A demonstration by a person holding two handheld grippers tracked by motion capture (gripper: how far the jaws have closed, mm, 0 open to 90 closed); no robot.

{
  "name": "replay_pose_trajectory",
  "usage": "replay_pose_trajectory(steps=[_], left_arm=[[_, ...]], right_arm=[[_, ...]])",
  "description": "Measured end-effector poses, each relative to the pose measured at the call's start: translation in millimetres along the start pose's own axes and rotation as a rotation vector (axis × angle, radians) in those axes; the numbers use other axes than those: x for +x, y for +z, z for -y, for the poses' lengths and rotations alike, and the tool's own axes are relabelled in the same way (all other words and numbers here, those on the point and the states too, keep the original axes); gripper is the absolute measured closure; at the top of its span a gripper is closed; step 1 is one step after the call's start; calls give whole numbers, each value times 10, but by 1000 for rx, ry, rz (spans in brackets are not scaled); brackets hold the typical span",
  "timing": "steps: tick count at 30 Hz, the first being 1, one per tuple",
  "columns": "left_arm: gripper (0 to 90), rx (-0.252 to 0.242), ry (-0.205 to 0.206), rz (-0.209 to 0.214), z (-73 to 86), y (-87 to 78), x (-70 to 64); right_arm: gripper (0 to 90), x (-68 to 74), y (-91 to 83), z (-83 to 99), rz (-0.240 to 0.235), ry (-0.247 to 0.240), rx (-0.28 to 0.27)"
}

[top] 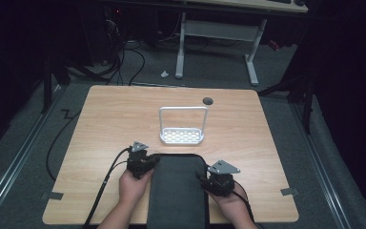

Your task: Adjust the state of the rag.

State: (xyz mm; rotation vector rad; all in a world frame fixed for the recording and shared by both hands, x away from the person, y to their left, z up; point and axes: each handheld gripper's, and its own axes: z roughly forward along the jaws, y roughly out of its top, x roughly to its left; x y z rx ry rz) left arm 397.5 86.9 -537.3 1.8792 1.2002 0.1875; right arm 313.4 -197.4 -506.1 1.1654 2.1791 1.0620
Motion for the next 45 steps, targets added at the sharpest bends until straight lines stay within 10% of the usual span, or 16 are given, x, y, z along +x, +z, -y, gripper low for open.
replay_pose_trajectory(steps=[9,23,36,45], left_arm=[[789,0,-6,7,-1,-1,12],[771,-4,-12,11,1,-1,8],[771,-6,-15,14,4,-2,9],[771,-4,-11,15,2,-2,15]], right_arm=[[495,-78,449,-149,69,-3,116],[377,-90,482,-121,92,14,137],[577,-137,478,-111,24,74,135],[394,-230,521,-97,39,113,126]])
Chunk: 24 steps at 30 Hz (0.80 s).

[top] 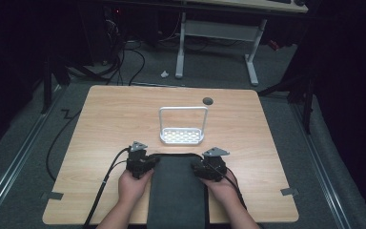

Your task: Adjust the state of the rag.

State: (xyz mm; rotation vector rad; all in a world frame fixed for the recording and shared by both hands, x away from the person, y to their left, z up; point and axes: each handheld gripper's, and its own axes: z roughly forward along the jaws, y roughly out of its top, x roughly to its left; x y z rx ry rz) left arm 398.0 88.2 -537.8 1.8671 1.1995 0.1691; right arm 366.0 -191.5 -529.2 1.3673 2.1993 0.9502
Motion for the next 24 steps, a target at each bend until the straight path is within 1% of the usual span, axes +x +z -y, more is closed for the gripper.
replay_pose_trajectory(steps=[2,3,4,5,6,7,8,9,10,11,13,14,16,17,18,19,20,21,22,23,24], left_arm=[[771,0,0,0,0,0,-1],[771,0,0,0,0,0,-1],[771,0,-1,0,0,0,-1],[771,0,-1,0,0,0,-1],[771,0,0,0,0,0,0],[771,0,3,-1,0,0,1],[771,0,3,-1,0,0,1],[771,0,3,-1,0,0,1],[772,0,3,-1,1,-1,1],[773,1,-1,2,1,-1,-1],[778,2,0,3,1,-1,-1],[783,2,0,3,1,-1,-1],[789,1,2,10,0,-3,1],[798,1,4,13,-1,-6,1],[820,1,9,18,-4,-15,-2],[826,-9,3,34,-12,-38,11],[829,-9,3,34,-12,-38,11],[832,-32,4,35,-17,-70,-2],[834,-32,4,35,-17,-70,-2],[834,-47,3,34,-25,-88,-19],[836,-88,-1,41,-61,-152,-60]], right_arm=[[476,9,-9,1,-12,-2,1],[476,9,-9,1,-12,-2,1],[553,31,-14,3,-27,-19,-3],[553,31,-14,3,-27,-19,-3],[639,36,-19,0,-48,-4,-2],[688,31,-23,-2,-68,11,1],[724,24,-25,-2,-85,18,4],[724,24,-25,-2,-85,18,4],[768,30,-26,-3,-101,26,9],[776,42,-26,-3,-106,21,9],[786,71,-51,-3,-87,-10,-2],[786,71,-51,-3,-87,-10,-2],[787,102,-96,-4,-67,-32,-29],[786,117,-120,-5,-60,-34,-41],[785,137,-166,-6,-47,-41,-68],[784,147,-190,-6,-44,-45,-87],[784,147,-190,-6,-44,-45,-87],[784,172,-243,-11,-40,-47,-119],[783,184,-266,-16,-34,-55,-133],[783,184,-266,-16,-34,-55,-133],[783,208,-316,-26,-26,-62,-163]])
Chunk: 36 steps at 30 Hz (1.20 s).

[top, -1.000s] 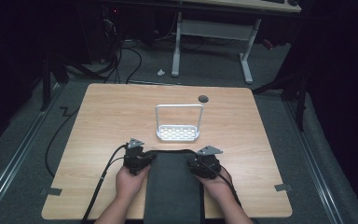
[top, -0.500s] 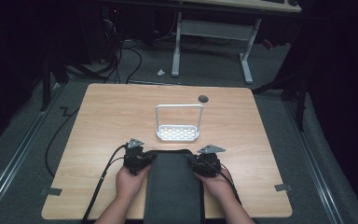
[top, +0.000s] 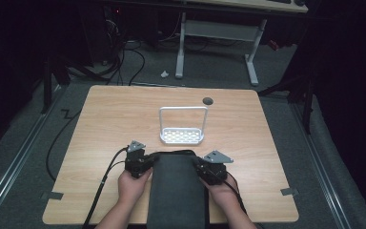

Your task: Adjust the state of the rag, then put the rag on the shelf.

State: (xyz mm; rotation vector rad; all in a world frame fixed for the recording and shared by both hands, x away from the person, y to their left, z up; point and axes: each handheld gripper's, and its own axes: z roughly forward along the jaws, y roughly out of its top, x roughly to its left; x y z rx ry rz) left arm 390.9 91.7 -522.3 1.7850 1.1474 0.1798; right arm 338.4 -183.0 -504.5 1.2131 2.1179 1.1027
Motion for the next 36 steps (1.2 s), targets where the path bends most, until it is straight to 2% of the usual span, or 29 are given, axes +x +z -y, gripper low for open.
replay_pose_trajectory(steps=[4,10,13,17,18,22,23,25,32,36], left_arm=[[837,-76,23,4,-130,-118,-108],[837,-137,67,0,-318,-221,-234],[837,-151,79,-1,-370,-253,-267],[837,-182,104,3,-541,-331,-314],[837,-182,104,3,-541,-331,-314],[837,-236,122,12,-701,-448,-373],[837,-236,122,12,-701,-448,-373],[837,-265,142,16,-786,-501,-406],[837,-310,138,16,-933,-569,-423],[837,-341,157,19,-1060,-635,-453]], right_arm=[[783,4,-106,-49,19,8,-58],[782,-22,-249,-195,37,2,-120],[781,-27,-283,-246,42,6,-135],[781,-60,-345,-387,49,11,-182],[781,-69,-356,-420,50,12,-192],[781,-91,-407,-555,55,8,-220],[781,-91,-418,-589,56,5,-228],[781,-92,-448,-656,64,-1,-240],[782,-99,-535,-864,91,-13,-283],[782,-121,-571,-949,94,-15,-309]])
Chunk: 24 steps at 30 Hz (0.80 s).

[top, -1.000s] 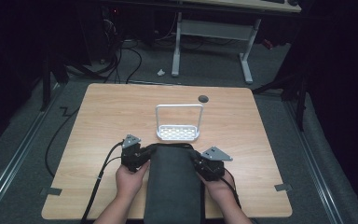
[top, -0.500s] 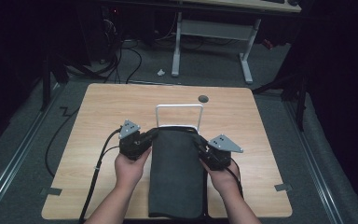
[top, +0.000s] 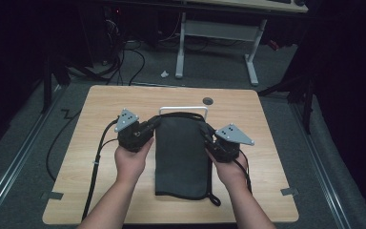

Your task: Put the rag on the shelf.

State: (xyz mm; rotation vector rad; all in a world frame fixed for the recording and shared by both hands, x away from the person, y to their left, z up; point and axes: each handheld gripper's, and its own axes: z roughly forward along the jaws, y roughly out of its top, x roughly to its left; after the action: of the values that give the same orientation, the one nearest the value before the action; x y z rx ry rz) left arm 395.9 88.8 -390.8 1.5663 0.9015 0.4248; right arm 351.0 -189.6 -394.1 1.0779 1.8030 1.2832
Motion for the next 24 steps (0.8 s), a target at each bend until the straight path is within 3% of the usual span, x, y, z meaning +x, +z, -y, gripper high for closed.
replay_pose_trajectory(steps=[5,13,24], left_arm=[[838,-28,12,1,-140,-2,-8],[838,-86,69,-3,-458,10,-57],[840,-123,97,-12,-676,11,-90]], right_arm=[[782,-36,-1,-106,6,2,-22],[782,-144,18,-383,19,2,-74],[782,-215,-9,-646,31,10,-142]])
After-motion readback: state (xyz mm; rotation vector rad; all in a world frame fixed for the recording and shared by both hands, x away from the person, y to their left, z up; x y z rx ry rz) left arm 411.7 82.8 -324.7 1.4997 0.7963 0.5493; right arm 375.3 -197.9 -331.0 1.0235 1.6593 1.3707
